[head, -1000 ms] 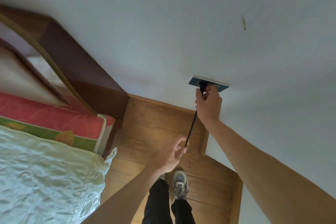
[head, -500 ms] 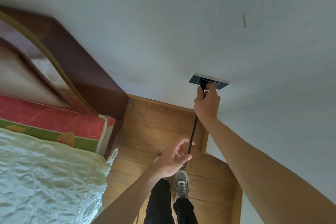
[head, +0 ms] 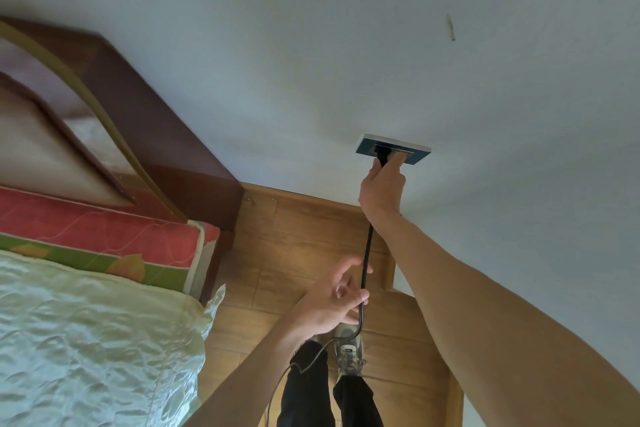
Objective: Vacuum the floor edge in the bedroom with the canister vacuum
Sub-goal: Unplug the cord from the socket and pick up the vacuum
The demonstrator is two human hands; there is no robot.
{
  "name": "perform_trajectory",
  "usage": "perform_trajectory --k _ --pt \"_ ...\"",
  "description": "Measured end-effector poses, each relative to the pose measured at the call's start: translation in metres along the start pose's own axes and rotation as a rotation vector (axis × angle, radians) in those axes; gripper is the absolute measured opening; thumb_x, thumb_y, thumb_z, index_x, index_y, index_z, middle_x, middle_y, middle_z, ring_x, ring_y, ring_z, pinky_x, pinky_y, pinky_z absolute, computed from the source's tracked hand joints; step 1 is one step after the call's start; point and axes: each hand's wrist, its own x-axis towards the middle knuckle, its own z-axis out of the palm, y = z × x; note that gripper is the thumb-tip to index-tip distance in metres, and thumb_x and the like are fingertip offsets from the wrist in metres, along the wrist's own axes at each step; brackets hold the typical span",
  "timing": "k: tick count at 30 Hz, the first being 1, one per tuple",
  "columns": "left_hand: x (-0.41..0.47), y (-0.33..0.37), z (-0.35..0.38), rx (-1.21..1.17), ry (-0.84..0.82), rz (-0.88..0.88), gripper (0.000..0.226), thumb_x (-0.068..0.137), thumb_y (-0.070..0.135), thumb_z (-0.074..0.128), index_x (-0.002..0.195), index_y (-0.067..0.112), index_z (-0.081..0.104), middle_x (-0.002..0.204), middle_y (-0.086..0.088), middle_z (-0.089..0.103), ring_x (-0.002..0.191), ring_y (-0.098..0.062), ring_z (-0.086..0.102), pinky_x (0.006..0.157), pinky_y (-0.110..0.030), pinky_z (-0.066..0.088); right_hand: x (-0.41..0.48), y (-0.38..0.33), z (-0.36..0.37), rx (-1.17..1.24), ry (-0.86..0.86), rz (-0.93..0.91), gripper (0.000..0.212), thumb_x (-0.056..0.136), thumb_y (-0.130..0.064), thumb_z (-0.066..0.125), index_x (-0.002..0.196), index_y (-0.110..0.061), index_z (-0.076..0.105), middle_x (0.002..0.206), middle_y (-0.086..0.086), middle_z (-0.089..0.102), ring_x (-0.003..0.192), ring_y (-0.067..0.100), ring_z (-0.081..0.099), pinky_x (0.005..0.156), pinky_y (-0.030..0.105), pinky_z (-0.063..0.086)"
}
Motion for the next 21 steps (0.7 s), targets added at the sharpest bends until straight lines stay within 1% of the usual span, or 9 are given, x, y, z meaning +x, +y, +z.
perform_trajectory --k 3,5,7,9,11,14,17,19,21 --pt "0.000 0.001 -0.002 0.001 -0.002 -0.027 0.032 0.098 0.014 0.062 0.123 0.030 0.052 0.079 0.011 0.057 0.100 -0.023 0.065 0.087 -0.050 0.060 -0.006 -0.005 -0.004 -0.001 0.004 -0.021 0.024 0.108 -0.017 0.034 0.128 -0.006 0.035 0.094 0.008 0.057 0.075 0.021 0.059 0.059 0.030 0.050" --pt "-0.005 -0.005 0.002 0.123 -0.069 -0.099 0.030 0.097 0.013 0.061 0.121 0.030 0.050 0.092 0.000 0.058 0.097 -0.027 0.066 0.084 -0.041 0.062 -0.030 0.009 0.001 -0.031 -0.070 -0.034 0.025 0.108 -0.017 0.033 0.130 -0.006 0.033 0.084 0.000 0.054 0.068 0.016 0.057 0.051 0.021 0.041" --pt "-0.022 -0.027 0.011 0.244 -0.144 -0.147 0.030 0.097 0.013 0.060 0.121 0.028 0.050 0.098 -0.004 0.058 0.092 -0.023 0.066 0.082 -0.039 0.062 -0.070 0.039 0.005 -0.072 -0.198 -0.032 0.030 0.107 -0.018 0.034 0.135 -0.007 0.031 0.076 -0.003 0.054 0.060 0.010 0.057 0.047 0.019 0.041" --pt "-0.043 -0.053 0.015 0.293 -0.119 -0.094 0.032 0.098 0.015 0.060 0.127 0.024 0.050 0.091 0.001 0.056 0.085 -0.015 0.061 0.082 -0.045 0.060 -0.090 0.060 0.007 -0.049 -0.219 0.026 0.032 0.107 -0.022 0.034 0.137 -0.009 0.031 0.076 0.000 0.058 0.056 0.009 0.056 0.047 0.019 0.041" --pt "-0.057 -0.069 0.011 0.281 -0.024 -0.049 0.035 0.099 0.019 0.060 0.131 0.022 0.049 0.084 0.004 0.051 0.082 -0.014 0.058 0.082 -0.046 0.060 -0.091 0.068 0.007 -0.015 -0.182 0.049 0.026 0.108 -0.025 0.032 0.129 -0.011 0.035 0.076 0.001 0.058 0.054 0.009 0.053 0.047 0.020 0.039" --pt "-0.060 -0.070 0.013 0.231 0.024 0.017 0.031 0.098 0.022 0.061 0.126 0.028 0.051 0.081 0.003 0.051 0.080 -0.018 0.058 0.081 -0.048 0.060 -0.089 0.060 0.003 0.015 -0.185 -0.047 0.014 0.108 -0.026 0.034 0.114 -0.014 0.037 0.071 -0.001 0.056 0.049 0.008 0.048 0.043 0.021 0.035" --pt "-0.061 -0.061 0.027 0.250 0.069 0.122 0.031 0.097 0.023 0.061 0.124 0.032 0.051 0.079 0.000 0.051 0.072 -0.015 0.055 0.076 -0.042 0.056 -0.090 0.047 -0.005 0.012 -0.161 -0.189 0.013 0.107 -0.026 0.041 0.112 -0.014 0.043 0.068 -0.005 0.054 0.048 0.007 0.047 0.044 0.023 0.036" --pt "-0.064 -0.059 0.034 0.232 0.117 0.140 0.032 0.097 0.022 0.062 0.125 0.032 0.051 0.075 0.006 0.050 0.069 -0.011 0.051 0.073 -0.037 0.054 -0.088 0.037 -0.014 0.010 -0.168 -0.226 0.016 0.105 -0.026 0.046 0.114 -0.013 0.048 0.066 -0.003 0.056 0.049 0.011 0.052 0.046 0.031 0.045" --pt "-0.068 -0.057 0.040 0.194 0.190 0.127 0.033 0.096 0.020 0.062 0.124 0.033 0.053 0.071 0.013 0.048 0.069 -0.008 0.049 0.075 -0.037 0.054 -0.086 0.027 -0.025 0.028 -0.194 -0.234 0.017 0.103 -0.027 0.051 0.114 -0.013 0.054 0.064 0.000 0.058 0.053 0.019 0.060 0.055 0.041 0.057"
